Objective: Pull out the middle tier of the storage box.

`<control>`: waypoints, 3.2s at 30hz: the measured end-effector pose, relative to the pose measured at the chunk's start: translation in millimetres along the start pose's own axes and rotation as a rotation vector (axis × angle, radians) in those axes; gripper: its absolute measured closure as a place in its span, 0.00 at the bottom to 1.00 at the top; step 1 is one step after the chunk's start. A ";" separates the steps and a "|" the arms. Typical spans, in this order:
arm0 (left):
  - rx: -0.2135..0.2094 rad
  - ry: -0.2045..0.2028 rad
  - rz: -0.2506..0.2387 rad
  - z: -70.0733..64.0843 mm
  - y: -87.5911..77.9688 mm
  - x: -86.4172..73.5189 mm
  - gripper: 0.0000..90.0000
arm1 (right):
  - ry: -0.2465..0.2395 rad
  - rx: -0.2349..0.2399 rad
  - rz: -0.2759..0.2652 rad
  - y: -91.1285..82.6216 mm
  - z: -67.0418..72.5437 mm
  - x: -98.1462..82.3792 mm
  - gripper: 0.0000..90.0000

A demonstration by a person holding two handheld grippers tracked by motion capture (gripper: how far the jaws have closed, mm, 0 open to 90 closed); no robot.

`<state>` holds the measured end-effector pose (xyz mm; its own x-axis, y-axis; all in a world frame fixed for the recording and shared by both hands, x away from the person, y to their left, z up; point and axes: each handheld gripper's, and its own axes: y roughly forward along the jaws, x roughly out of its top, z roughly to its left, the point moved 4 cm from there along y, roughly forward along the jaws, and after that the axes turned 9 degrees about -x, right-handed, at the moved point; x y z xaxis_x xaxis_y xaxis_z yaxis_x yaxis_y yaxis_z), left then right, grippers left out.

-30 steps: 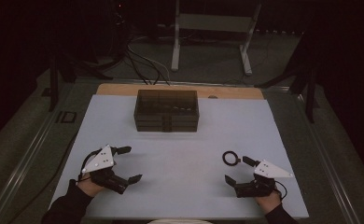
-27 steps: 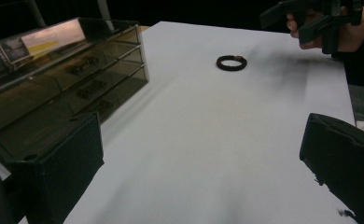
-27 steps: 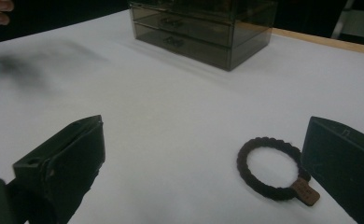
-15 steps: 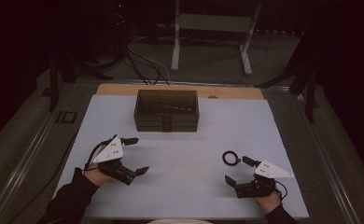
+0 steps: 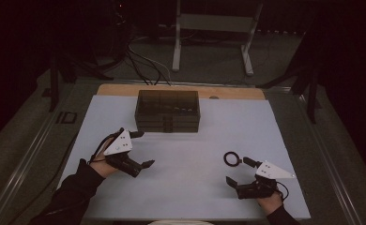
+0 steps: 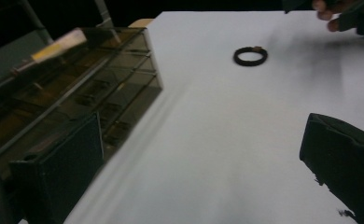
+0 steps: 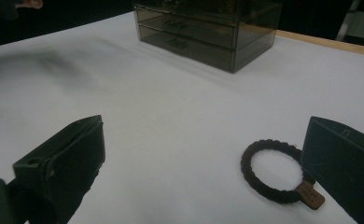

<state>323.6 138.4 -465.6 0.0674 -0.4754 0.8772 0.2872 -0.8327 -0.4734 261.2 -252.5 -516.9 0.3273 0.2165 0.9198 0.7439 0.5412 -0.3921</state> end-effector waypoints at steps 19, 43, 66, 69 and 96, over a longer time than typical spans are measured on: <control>0.062 0.086 0.086 19.0 20.9 12.9 0.01 | 0.018 0.011 -0.007 -1.5 -0.5 0.5 0.00; 0.182 0.253 0.267 27.9 64.9 9.6 0.01 | 0.029 0.019 0.003 -2.0 -1.0 -0.1 0.00; 0.345 0.421 0.506 32.7 90.7 -1.3 0.05 | 0.051 0.008 -0.012 -4.1 -3.1 1.6 0.00; 0.370 0.447 0.526 32.2 92.6 -2.6 0.05 | 0.049 0.012 -0.011 -4.1 -2.7 1.8 0.00; 0.586 0.749 0.738 27.6 115.9 -23.9 0.35 | 0.034 0.008 0.005 -2.8 -0.9 0.5 0.00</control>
<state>381.7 61.1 -539.3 -0.1177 -0.9916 0.0539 0.8166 -0.1275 -0.5629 259.9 -254.7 -515.3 0.3506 0.1921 0.9166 0.7377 0.5463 -0.3967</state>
